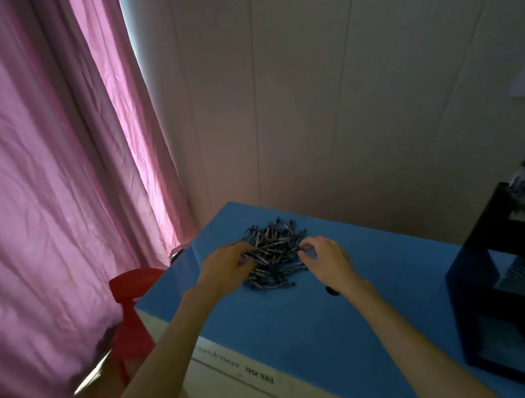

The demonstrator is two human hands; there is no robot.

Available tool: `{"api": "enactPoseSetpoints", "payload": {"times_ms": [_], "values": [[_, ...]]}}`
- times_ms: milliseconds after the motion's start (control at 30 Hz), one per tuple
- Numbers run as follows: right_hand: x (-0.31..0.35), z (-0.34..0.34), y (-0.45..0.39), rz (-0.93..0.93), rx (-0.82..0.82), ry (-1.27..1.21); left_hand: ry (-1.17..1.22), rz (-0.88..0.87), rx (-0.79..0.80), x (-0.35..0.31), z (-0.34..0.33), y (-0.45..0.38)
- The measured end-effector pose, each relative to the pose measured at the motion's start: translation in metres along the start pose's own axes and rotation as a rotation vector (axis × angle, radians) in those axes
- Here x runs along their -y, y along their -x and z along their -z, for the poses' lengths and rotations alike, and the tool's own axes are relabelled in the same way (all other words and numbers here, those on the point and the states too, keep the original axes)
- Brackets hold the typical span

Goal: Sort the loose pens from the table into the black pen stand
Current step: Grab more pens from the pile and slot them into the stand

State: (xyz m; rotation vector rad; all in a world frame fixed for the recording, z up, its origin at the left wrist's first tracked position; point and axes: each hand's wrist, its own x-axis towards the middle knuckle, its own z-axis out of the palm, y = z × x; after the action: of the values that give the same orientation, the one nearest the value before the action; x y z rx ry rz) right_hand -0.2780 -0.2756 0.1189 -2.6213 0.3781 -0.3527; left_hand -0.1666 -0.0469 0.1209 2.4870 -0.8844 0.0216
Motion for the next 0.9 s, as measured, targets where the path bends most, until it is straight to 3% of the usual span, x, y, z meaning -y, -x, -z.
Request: {"api": "enactPoseSetpoints", "payload": {"times_ms": [233,567,900], "values": [[0.038,-0.046,-0.01,-0.082,0.047,0.011,0.102,0.025,0.045,0.069,0.011,-0.009],[0.041,-0.104,-0.073,-0.141,0.07,-0.002,0.127,0.05,0.141,0.138,-0.011,-0.072],[0.035,-0.151,-0.157,-0.233,0.069,-0.058,0.102,0.266,0.237,0.195,-0.041,-0.166]]}}
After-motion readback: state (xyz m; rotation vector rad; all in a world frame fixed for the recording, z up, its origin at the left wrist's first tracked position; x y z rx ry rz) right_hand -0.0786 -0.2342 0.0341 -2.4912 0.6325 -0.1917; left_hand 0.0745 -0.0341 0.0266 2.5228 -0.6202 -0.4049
